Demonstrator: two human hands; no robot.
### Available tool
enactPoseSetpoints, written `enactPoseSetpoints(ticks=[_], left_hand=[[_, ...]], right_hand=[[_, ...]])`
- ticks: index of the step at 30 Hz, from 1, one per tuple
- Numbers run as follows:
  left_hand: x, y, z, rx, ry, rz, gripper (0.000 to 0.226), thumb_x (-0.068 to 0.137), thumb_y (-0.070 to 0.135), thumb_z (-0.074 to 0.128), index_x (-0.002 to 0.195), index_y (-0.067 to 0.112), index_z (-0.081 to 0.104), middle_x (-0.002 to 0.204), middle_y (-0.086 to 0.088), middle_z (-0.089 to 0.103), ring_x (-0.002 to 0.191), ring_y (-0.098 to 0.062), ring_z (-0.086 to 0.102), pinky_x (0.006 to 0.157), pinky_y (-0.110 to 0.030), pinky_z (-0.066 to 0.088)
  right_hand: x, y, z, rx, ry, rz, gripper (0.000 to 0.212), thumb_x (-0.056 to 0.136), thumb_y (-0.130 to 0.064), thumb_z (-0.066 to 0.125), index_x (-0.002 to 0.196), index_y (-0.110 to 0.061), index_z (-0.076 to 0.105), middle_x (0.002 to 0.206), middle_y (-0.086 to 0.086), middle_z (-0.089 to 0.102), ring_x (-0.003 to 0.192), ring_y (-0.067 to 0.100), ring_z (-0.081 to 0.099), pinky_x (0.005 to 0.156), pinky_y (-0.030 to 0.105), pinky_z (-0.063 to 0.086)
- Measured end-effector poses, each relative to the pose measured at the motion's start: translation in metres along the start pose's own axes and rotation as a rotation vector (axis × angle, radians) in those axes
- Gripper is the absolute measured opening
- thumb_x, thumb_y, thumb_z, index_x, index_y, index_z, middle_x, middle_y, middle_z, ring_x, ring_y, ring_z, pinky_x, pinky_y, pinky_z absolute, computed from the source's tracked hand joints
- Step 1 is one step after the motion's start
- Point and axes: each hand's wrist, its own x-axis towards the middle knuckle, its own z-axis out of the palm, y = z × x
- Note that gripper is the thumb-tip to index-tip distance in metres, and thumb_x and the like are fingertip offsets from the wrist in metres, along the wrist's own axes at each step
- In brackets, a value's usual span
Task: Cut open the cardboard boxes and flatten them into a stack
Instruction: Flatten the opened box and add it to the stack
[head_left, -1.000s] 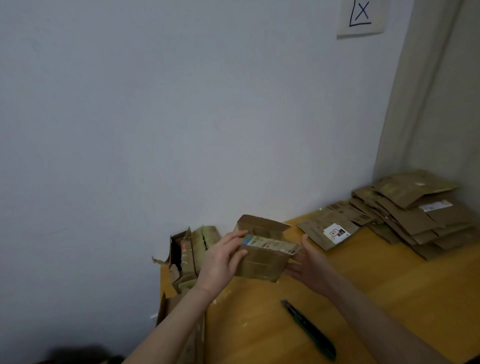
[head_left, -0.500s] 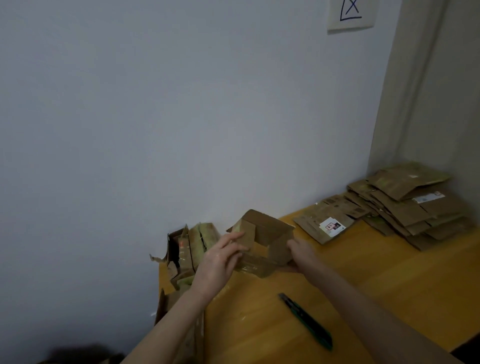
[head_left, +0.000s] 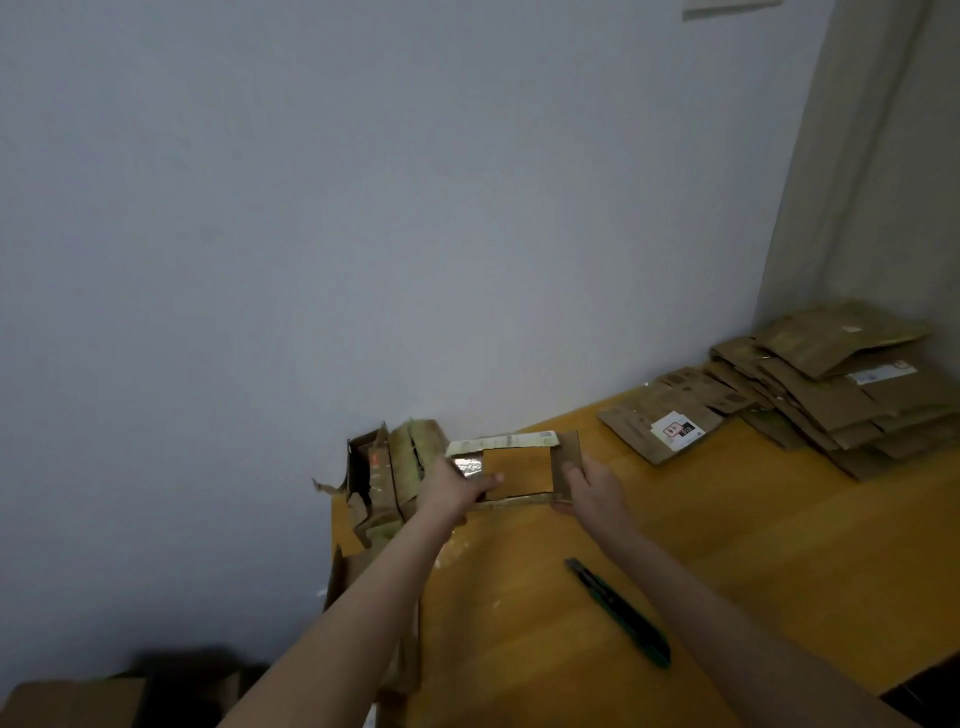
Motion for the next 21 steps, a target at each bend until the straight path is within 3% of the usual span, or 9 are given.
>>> enactPoseSetpoints(ticks=[3, 6, 10, 14, 17, 19, 21], left_hand=[[0.001, -0.003, 0.0, 0.074, 0.06, 0.017, 0.02, 0.077, 0.021, 0.077, 0.092, 0.014, 0.066, 0.084, -0.008, 0.07, 0.078, -0.028, 0.069, 0.067, -0.043, 0.059], [0.002, -0.01, -0.001, -0.005, -0.064, 0.088, 0.005, 0.084, 0.013, 0.065, 0.079, 0.012, 0.063, 0.072, -0.008, 0.063, 0.063, -0.019, 0.06, 0.059, -0.036, 0.052], [0.002, -0.019, -0.008, -0.266, -0.299, 0.033, 0.013, 0.096, 0.014, 0.051, 0.095, 0.011, 0.063, 0.098, -0.008, 0.063, 0.089, -0.019, 0.063, 0.079, -0.03, 0.056], [0.003, -0.028, -0.008, -0.577, -0.356, -0.087, 0.018, 0.1, 0.012, 0.045, 0.107, 0.001, 0.056, 0.113, -0.019, 0.06, 0.109, -0.031, 0.061, 0.091, -0.036, 0.055], [0.001, -0.034, -0.006, -0.469, -0.22, -0.014, 0.018, 0.1, 0.012, 0.044, 0.091, 0.003, 0.057, 0.099, -0.015, 0.055, 0.099, -0.027, 0.059, 0.091, -0.032, 0.053], [0.0, -0.037, -0.009, -0.242, -0.159, 0.106, 0.027, 0.101, 0.013, 0.042, 0.078, 0.01, 0.057, 0.085, -0.008, 0.053, 0.08, -0.017, 0.057, 0.075, -0.017, 0.051], [-0.001, -0.039, -0.011, -0.043, -0.149, 0.229, 0.029, 0.1, 0.012, 0.041, 0.085, 0.01, 0.066, 0.087, -0.005, 0.059, 0.073, -0.009, 0.055, 0.066, -0.008, 0.045]], right_hand=[[-0.001, 0.007, -0.005, 0.068, -0.065, 0.004, 0.02, 0.102, -0.012, 0.039, 0.092, -0.016, 0.056, 0.092, 0.006, 0.062, 0.081, 0.014, 0.063, 0.061, 0.022, 0.057], [0.005, 0.014, -0.013, 0.15, -0.02, 0.076, 0.016, 0.102, -0.013, 0.041, 0.107, -0.013, 0.055, 0.09, 0.002, 0.058, 0.081, 0.013, 0.059, 0.054, 0.018, 0.054], [0.015, 0.023, -0.025, 0.429, 0.046, 0.266, 0.018, 0.102, -0.013, 0.041, 0.116, -0.016, 0.051, 0.108, 0.011, 0.056, 0.097, 0.025, 0.058, 0.061, 0.028, 0.055], [0.02, 0.03, -0.034, 0.656, 0.052, 0.365, 0.021, 0.102, -0.014, 0.041, 0.118, -0.009, 0.053, 0.112, 0.016, 0.057, 0.099, 0.028, 0.058, 0.062, 0.035, 0.056], [0.019, 0.036, -0.041, 0.743, -0.078, 0.433, 0.044, 0.1, -0.042, 0.04, 0.125, -0.01, 0.056, 0.11, 0.014, 0.058, 0.097, 0.029, 0.059, 0.071, 0.037, 0.056], [0.024, 0.042, -0.047, 0.687, -0.177, 0.504, 0.062, 0.094, -0.062, 0.034, 0.124, -0.013, 0.057, 0.115, 0.016, 0.058, 0.103, 0.033, 0.058, 0.077, 0.041, 0.053], [0.028, 0.048, -0.053, 0.568, -0.226, 0.578, 0.065, 0.088, -0.07, 0.038, 0.117, -0.016, 0.06, 0.115, 0.017, 0.059, 0.107, 0.036, 0.057, 0.075, 0.042, 0.053]])
